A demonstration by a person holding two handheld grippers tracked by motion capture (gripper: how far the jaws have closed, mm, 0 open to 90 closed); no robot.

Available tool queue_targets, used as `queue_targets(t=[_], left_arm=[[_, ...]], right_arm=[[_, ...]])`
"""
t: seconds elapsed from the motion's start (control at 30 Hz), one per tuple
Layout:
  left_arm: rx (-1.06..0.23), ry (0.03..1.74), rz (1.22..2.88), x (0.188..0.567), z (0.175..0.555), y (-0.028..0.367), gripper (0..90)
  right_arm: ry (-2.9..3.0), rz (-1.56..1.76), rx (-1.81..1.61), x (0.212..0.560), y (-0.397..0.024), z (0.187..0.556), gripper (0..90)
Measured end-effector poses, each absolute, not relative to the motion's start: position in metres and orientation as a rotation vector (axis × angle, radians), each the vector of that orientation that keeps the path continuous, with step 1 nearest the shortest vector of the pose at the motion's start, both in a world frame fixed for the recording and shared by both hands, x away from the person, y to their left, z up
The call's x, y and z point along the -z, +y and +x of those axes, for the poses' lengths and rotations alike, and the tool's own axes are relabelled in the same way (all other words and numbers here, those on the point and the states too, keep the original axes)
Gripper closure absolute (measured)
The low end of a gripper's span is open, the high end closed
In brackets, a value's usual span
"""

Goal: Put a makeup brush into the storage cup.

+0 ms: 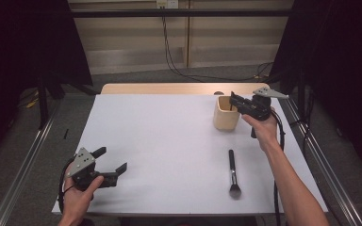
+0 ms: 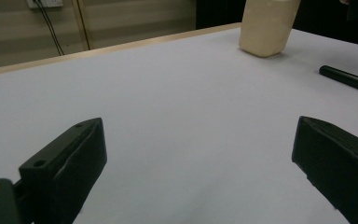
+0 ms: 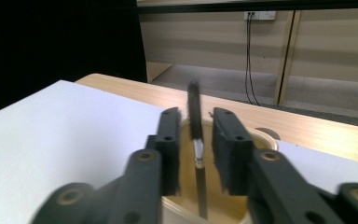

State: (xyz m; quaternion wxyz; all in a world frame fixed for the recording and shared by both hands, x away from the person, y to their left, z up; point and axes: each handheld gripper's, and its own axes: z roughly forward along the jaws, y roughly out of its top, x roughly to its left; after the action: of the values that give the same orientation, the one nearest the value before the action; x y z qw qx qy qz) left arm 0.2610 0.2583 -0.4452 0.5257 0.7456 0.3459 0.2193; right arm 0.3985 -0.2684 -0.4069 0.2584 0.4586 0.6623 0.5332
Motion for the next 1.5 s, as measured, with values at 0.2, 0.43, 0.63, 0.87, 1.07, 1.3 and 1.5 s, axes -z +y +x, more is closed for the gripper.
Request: queue_targets(t=[0.2,0.43,0.63,0.87,1.07,1.3,1.5], left_arm=[[-0.523,0.822,1.786,0.445,0.261,0.258,3.3],[-0.521,0.824,1.781,0.445,0.262,0.257,3.2],[-0.523,0.827,1.773,0.445,0.260,0.259,3.2],[-0.528,0.816,1.776,0.443,0.258,0.258,3.2],[-0.531,0.825,1.762,0.442,0.257,0.260,3.2],[-0.537,0.829,1.722,0.439,0.251,0.261,3.2],[-0.545,0.847,1.707,0.439,0.251,0.264,3.2]], right_arm=[[1.774,1.246,-1.434,0.406,-0.268,0.396,52.0],[1.769,1.242,-1.440,0.406,-0.268,0.391,28.8],[1.756,1.242,-1.434,0.406,-0.271,0.383,14.0],[1.758,1.265,-1.440,0.408,-0.278,0.367,3.8],[1.760,1.251,-1.452,0.407,-0.281,0.354,0.4],[1.788,1.236,-1.454,0.408,-0.283,0.340,0.1],[1.792,1.235,-1.442,0.410,-0.287,0.323,0.4]])
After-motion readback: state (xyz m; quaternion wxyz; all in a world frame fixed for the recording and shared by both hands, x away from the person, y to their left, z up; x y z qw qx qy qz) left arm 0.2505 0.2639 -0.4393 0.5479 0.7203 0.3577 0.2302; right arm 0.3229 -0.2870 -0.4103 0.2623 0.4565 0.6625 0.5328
